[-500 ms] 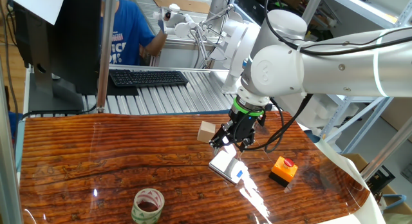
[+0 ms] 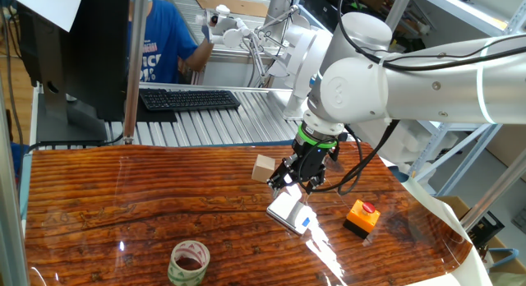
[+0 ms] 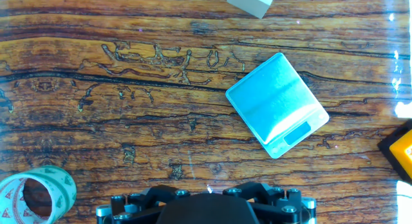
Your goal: Place the block on the scale
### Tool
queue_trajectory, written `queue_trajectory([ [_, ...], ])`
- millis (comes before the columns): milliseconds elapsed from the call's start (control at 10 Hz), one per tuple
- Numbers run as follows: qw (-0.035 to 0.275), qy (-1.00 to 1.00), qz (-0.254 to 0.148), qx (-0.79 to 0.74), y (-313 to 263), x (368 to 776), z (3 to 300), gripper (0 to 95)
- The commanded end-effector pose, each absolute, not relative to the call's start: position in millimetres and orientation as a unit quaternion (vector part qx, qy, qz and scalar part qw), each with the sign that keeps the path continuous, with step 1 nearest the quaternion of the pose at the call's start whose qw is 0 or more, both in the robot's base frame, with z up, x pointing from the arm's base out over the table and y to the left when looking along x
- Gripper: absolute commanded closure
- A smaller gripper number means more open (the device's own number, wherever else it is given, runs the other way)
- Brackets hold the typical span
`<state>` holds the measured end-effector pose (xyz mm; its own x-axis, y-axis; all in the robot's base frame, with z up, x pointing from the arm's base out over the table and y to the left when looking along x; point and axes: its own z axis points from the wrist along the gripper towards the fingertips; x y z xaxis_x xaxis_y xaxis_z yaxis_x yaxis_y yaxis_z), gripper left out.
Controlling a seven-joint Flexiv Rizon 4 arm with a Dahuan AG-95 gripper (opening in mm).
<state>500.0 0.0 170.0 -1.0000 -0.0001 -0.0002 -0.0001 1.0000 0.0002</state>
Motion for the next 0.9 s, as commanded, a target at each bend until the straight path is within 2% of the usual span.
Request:
queue_trajectory([
  [100,-0.007,0.991,-0.003,0.134,0.0,500.0,170.0,95.0],
  [900,-0.008,0.991,0.009,0.134,0.0,500.0,170.0,95.0],
])
